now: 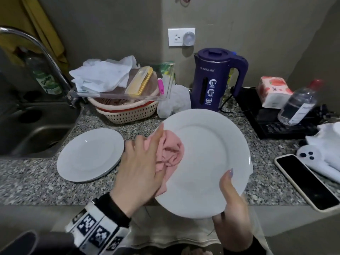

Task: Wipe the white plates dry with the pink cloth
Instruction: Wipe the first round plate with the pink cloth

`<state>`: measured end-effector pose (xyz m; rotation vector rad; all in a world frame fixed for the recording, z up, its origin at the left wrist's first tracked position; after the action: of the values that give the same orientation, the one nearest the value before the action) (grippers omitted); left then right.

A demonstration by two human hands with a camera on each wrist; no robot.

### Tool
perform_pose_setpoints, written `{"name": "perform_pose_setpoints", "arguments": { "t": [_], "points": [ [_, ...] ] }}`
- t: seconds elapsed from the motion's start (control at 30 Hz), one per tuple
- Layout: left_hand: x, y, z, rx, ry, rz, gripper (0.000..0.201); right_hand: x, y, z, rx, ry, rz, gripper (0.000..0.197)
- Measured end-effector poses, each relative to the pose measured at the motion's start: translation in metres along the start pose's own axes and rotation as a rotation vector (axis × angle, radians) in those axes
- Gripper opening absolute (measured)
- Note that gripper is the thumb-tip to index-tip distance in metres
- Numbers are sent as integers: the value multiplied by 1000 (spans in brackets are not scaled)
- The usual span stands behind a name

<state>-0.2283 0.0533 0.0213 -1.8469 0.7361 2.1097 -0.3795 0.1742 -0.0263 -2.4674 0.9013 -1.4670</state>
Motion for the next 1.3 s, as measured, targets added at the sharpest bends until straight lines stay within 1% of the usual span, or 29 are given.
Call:
{"name": "perform_pose_setpoints", "arguments": {
  "t": [0.07,0.1,0.13,0.17,0.2,0.23,0.27,0.3,0.33,0.4,0.43,0.47,0.5,0.53,0.6,0.63,0.7,0.73,0.77,0.83,0.9,0.97,1.0,1.07,1.1,1.13,1.17,1.23,1.3],
  "points": [
    [-7,-5,25,68,-119,0,96,3,4,-2,-47,-46,-12,66],
    [-11,-13,42,141,-158,-27,99,3,7,-3,-32,-20,-36,55],
    [-13,-21,54,234,-173,-109,97,8,8,-2,-12,6,-39,54],
    [-16,-28,62,313,-187,-190,92,6,8,1,23,24,-51,58],
    [-17,-32,65,386,-157,-218,86,12,8,3,33,23,-8,63],
    [-17,-28,61,425,-125,-201,79,4,12,8,28,-3,30,73],
    [-17,-18,52,435,-105,-131,73,8,11,9,14,-36,75,89],
    [-17,-4,37,375,-100,-76,69,7,17,14,-14,-96,124,104],
    [-18,12,21,290,-96,-11,67,15,14,12,-38,-137,159,108],
    [-25,39,1,157,-75,73,68,26,17,13,-8,-171,78,76],
    [-31,45,3,142,-62,101,69,29,18,11,-20,-200,26,70],
    [-36,45,12,168,-57,132,69,36,18,12,-8,-174,12,85],
    [-40,41,25,224,-60,146,67,42,25,12,-8,-84,14,107],
    [-42,32,41,301,-56,140,65,50,29,13,-12,-12,3,121],
    [-43,13,60,438,-32,126,64,46,24,12,-60,102,-103,121],
    [-44,12,58,450,-30,133,64,44,26,13,-78,105,-109,121],
    [-45,24,38,385,-23,179,61,41,28,13,-98,39,-51,128],
    [-46,32,26,330,-9,196,57,40,28,13,-105,10,-34,125],
    [-47,40,14,261,3,203,53,39,29,13,-117,-25,-42,110],
    [-47,49,5,171,-11,185,49,46,23,9,-149,-6,-119,61],
    [-44,44,23,230,-53,178,52,52,21,4,-164,-23,-198,41],
    [-39,25,52,374,-80,146,54,51,26,-1,-194,-43,-207,40],
    [-35,13,63,440,-80,121,54,48,26,-4,-199,-37,-193,46],
    [-30,-2,61,482,-80,67,52,38,28,-3,-161,-2,-166,80],
    [-27,0,50,464,-66,47,50,34,27,-2,-136,19,-157,97],
    [-23,4,36,425,-41,37,48,30,26,-1,-138,36,-156,105],
    [-20,11,20,357,-14,35,47,24,25,-2,-164,33,-160,105],
    [-18,25,-4,226,36,54,48,27,22,-7,-224,-10,-188,86],
    [-16,31,-1,199,-10,64,51,34,21,-10,-253,-54,-229,70]
  ]
}}
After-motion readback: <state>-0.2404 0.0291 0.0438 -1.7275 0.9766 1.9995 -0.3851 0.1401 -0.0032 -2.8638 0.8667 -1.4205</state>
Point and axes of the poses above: each hand's wrist, its own y-axis towards the middle knuckle, its own x-axis out of the palm, z = x × y, the point moved 4 cm from there along y, towards the middle knuckle, and after that the axes turned 10 degrees about y, right-handed, at the moved point
